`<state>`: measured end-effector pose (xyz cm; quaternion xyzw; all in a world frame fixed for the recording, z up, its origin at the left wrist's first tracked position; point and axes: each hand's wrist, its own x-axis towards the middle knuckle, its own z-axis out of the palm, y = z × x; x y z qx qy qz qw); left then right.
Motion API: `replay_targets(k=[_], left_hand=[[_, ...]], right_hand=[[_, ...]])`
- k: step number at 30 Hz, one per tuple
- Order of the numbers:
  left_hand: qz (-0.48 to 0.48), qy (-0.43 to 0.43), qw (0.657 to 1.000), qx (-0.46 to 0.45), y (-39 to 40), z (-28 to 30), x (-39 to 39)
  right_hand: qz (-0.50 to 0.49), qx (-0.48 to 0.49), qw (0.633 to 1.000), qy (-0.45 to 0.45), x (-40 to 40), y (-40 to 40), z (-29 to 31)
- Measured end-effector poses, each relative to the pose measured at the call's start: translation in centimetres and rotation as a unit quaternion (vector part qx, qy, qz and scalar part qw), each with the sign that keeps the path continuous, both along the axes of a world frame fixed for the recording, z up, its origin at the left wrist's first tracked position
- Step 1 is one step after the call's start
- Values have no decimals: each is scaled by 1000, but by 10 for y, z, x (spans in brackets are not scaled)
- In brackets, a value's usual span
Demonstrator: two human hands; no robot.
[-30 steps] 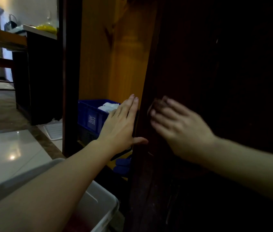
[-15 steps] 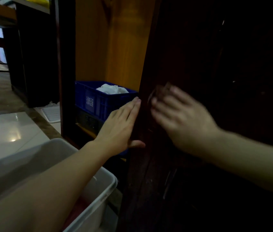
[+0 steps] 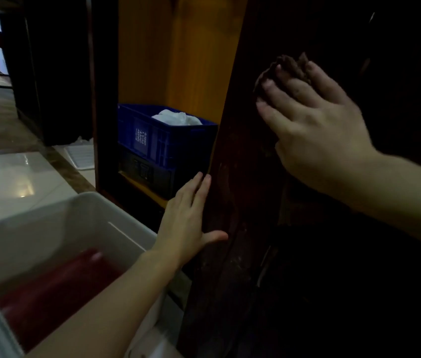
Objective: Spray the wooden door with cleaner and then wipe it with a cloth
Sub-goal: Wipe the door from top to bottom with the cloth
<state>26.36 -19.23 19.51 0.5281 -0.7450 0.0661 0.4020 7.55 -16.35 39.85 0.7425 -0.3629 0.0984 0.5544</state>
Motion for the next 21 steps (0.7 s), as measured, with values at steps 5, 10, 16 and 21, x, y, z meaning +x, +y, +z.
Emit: replay_targets(k=[5, 10, 16, 21], left_hand=[[0, 38, 999, -6, 5, -21, -6], [-7, 56, 998, -1, 4, -22, -6], [-18, 57, 998, 26, 3, -20, -4], [-13, 20, 999, 41, 2, -19, -5]], right_hand=[[-6, 171, 975, 145, -12, 23, -131], [21, 193, 968, 157, -10, 20, -125], [-20, 4, 999, 47, 25, -6, -17], [-67, 147, 967, 200, 24, 20, -118]])
